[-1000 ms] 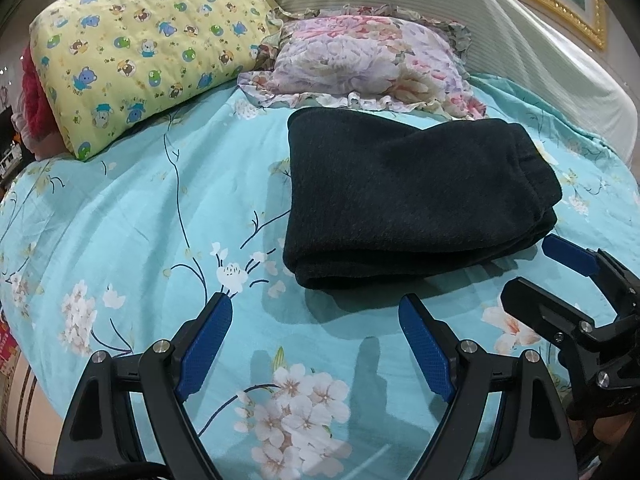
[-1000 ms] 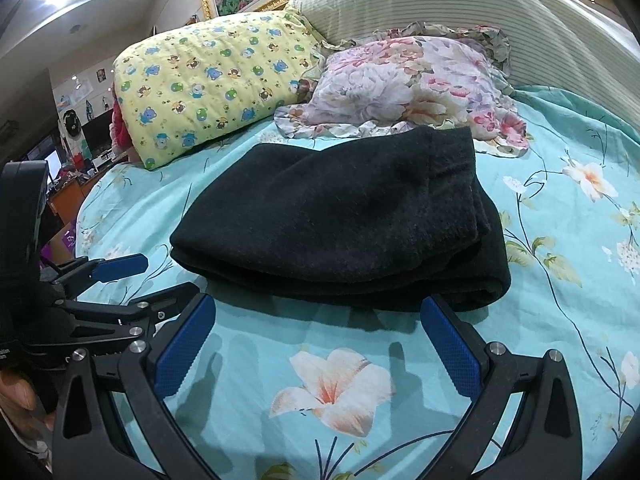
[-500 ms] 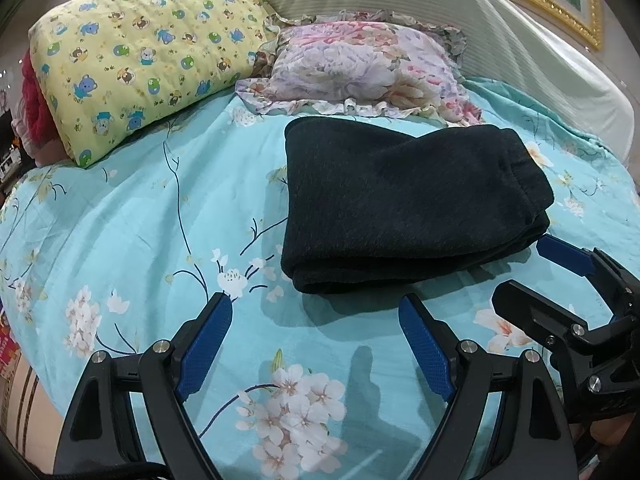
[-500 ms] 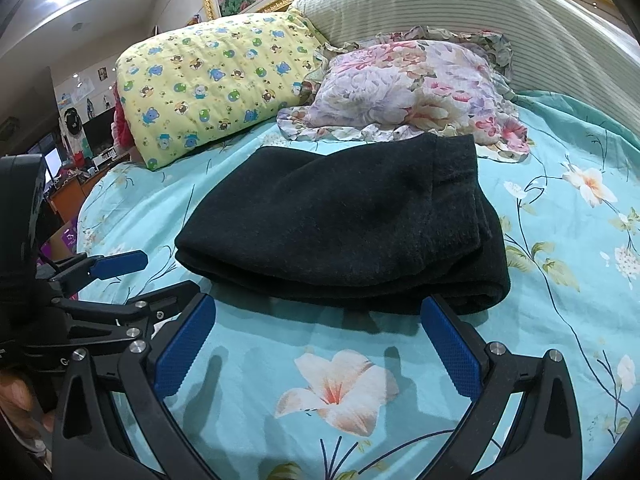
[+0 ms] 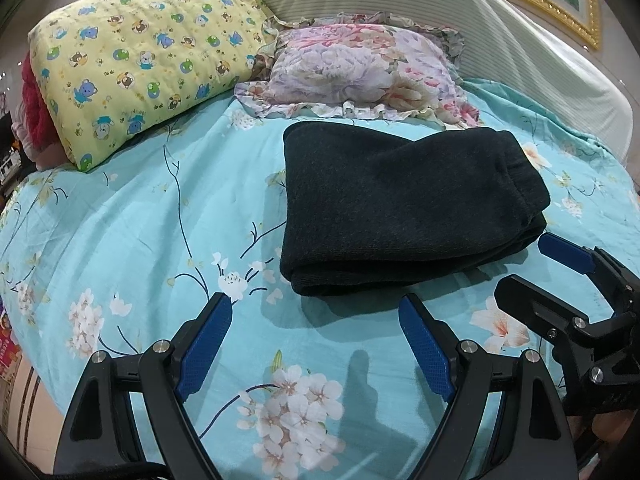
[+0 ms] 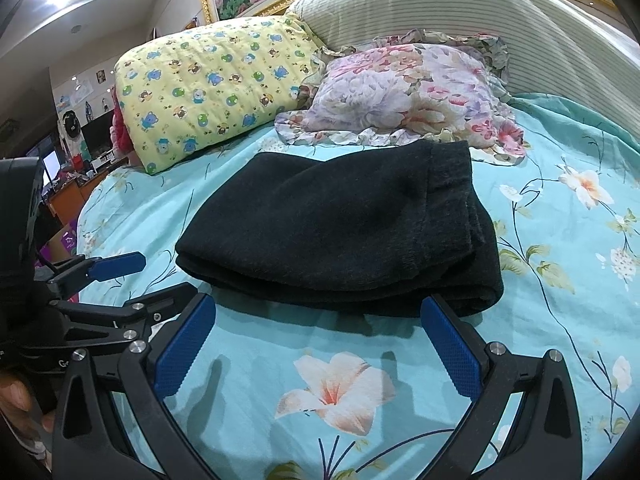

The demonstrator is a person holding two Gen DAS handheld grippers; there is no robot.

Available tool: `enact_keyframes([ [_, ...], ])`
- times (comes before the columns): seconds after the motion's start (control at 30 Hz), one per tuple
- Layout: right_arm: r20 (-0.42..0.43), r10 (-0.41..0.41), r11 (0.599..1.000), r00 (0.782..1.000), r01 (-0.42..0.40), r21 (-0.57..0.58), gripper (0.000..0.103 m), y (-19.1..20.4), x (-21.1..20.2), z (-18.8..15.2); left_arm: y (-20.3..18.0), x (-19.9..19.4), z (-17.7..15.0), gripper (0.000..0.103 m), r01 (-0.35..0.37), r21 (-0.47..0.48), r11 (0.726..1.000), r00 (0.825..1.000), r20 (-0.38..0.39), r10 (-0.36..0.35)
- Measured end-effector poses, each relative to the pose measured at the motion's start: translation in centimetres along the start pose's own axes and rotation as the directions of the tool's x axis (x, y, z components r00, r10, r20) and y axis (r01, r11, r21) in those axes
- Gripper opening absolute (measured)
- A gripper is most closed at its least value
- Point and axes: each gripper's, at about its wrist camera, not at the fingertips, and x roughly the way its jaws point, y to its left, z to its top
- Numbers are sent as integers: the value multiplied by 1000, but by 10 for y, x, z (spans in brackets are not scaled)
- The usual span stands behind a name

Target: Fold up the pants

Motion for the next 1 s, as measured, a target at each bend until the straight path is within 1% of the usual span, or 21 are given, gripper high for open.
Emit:
enact_keyframes([
  [1.0,16,-2,1000,1000,2,11,102,-7,-4,4,1,-2,3,86,1,2,1000,1000,2,-1],
])
